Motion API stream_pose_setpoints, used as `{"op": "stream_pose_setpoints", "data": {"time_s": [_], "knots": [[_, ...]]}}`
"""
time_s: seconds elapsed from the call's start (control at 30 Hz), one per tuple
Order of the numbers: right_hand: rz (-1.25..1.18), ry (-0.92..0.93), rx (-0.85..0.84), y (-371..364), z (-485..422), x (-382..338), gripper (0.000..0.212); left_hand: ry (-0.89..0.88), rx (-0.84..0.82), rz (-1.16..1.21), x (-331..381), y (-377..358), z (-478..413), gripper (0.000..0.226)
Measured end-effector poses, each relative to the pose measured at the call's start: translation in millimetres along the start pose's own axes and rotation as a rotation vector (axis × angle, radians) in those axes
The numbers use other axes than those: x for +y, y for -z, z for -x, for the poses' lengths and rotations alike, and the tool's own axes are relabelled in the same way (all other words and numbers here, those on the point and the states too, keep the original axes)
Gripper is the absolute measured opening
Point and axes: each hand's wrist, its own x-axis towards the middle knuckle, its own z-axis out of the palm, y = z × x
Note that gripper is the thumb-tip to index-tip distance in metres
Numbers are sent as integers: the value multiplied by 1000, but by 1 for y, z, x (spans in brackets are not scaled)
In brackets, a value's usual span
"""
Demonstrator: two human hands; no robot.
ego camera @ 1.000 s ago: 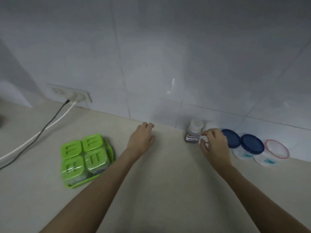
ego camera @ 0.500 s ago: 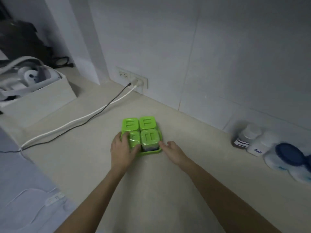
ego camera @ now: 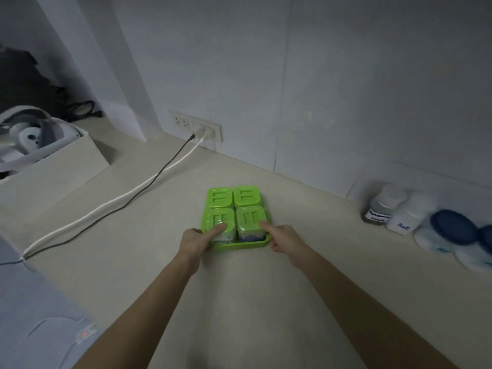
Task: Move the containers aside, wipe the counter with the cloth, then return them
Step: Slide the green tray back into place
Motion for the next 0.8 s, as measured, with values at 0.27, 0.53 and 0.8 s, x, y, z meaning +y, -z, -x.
{"op": "stream_pose_setpoints", "data": {"time_s": [0.27,0.53,0.8], "knots": [[-89,-71,265,118,4,35,40,-114,-214,-219,27,-128,-8,59],[-141,-65,366,172,10,67,41,-207,-364,-302,35,-205,-15,55],[-181,-48,512,172,-1,66,51,-271,-383,-386,50,-229,-28,45]]}}
